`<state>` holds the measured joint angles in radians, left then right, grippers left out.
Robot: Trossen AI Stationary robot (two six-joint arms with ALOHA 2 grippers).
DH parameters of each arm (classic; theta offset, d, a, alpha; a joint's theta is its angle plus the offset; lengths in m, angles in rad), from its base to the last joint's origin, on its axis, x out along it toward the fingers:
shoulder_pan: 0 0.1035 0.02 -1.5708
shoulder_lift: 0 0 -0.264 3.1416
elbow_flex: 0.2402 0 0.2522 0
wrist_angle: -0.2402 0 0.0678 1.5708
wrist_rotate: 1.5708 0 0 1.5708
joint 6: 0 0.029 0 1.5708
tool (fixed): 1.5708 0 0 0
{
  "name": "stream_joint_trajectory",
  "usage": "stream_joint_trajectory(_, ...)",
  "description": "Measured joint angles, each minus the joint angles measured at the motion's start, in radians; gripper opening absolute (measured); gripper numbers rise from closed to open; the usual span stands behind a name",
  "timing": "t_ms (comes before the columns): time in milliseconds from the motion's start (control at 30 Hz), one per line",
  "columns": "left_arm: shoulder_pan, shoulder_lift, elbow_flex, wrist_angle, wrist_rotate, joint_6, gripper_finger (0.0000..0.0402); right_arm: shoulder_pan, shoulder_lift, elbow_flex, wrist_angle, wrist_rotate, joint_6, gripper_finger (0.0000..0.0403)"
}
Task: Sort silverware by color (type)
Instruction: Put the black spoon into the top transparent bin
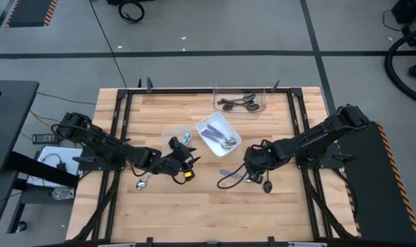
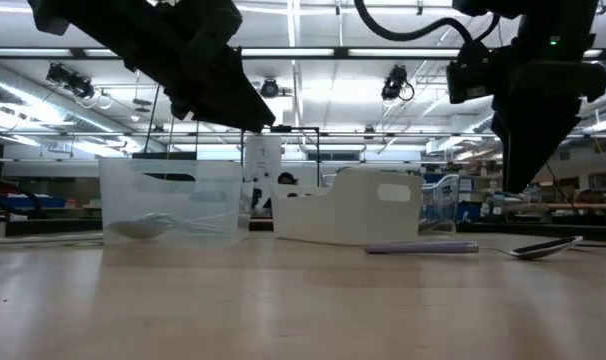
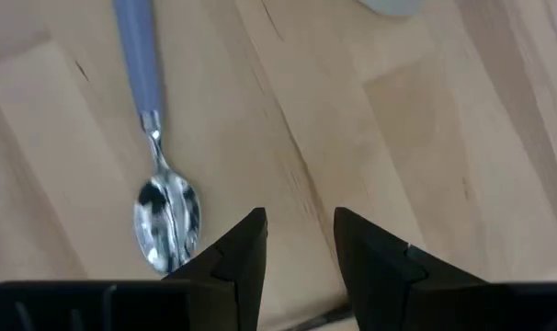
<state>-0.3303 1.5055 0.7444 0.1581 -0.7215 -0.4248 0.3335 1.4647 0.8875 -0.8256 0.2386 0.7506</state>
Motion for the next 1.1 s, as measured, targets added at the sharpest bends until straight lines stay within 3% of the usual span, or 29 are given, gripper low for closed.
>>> stream_joint_trajectory(167, 0.009, 0.000, 0.000, -0.001, 0.000, 0.000, 0.0188, 0.034, -0.012, 0.000, -0.074, 0.046, 0.065, 0.0139)
stream_joint_trajectory(500, 0.008, 0.000, 0.000, -0.002, 0.001, 0.002, 0.0188, 0.071, -0.090, 0.000, -0.162, 0.039, 0.168, 0.0139)
stream_joint_trajectory(1100, 0.006, 0.000, 0.000, -0.022, 0.048, -0.016, 0.0188, 0.097, -0.203, -0.139, -0.158, -0.080, 0.392, 0.0139)
